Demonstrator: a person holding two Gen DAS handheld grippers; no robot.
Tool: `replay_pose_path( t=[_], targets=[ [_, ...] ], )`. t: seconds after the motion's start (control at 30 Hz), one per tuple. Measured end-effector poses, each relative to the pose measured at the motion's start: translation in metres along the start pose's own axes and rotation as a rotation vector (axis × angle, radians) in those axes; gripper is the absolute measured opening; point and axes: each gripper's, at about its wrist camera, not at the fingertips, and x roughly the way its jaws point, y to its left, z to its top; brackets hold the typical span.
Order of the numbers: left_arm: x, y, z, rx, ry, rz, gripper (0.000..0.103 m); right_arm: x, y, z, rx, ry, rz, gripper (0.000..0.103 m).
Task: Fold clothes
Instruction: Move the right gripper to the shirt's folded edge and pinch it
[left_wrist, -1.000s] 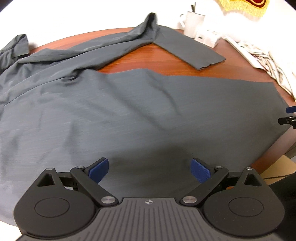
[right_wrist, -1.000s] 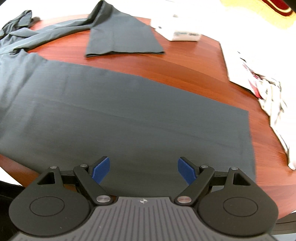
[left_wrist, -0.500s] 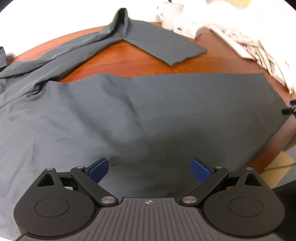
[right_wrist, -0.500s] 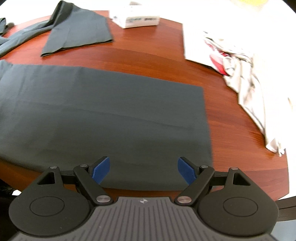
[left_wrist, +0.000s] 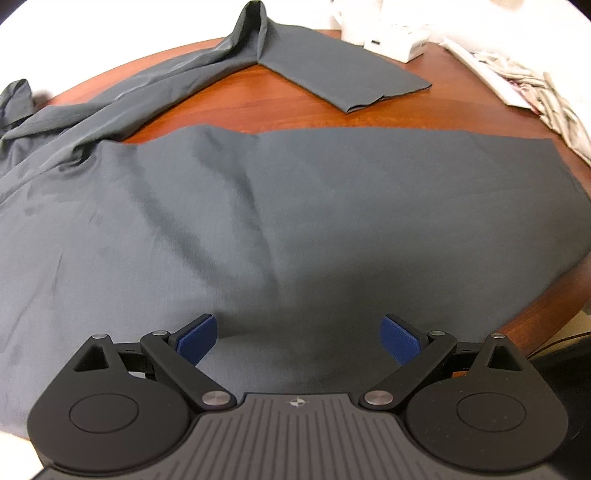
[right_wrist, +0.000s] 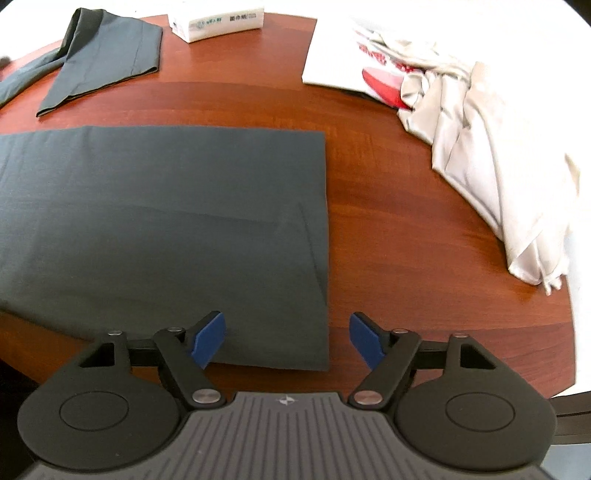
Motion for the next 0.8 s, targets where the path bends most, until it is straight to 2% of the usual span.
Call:
replay_pose_path(
  t=[0.1,0.2,0.27,0.53,0.67,0.8],
  targets=[
    [-0.001,0.000,-0.004,-0.024,0.008,0.024,0.096,0.003,-0.005,-0.001,0.005,0.002,0.033,0.068],
    [-0.001,-0.002,-0.007,-0.030,0.013,0.045,0.096,0.004,-0.006,-0.003,-0.003,0.001,0.067,0.059],
    [-0.002,-0.001,-0.008,-0.030,0.016,0.051,0.096,0.005,-0.008,-0.003,0.001,-0.005,0.079,0.046],
    [0.001,0.009,-0.013,-0.035,0.036,0.072,0.096,0.004,-0.006,0.000,-0.029,0.006,0.059,0.015],
    [0.001,0.012,-0.017,-0.035,0.054,0.068,0.096,0.001,-0.001,-0.003,-0.047,0.021,0.032,0.010],
    [-0.001,0.014,-0.025,-0.067,0.061,0.054,0.096,-0.003,-0.001,-0.009,-0.033,0.038,0.018,0.010]
  ],
)
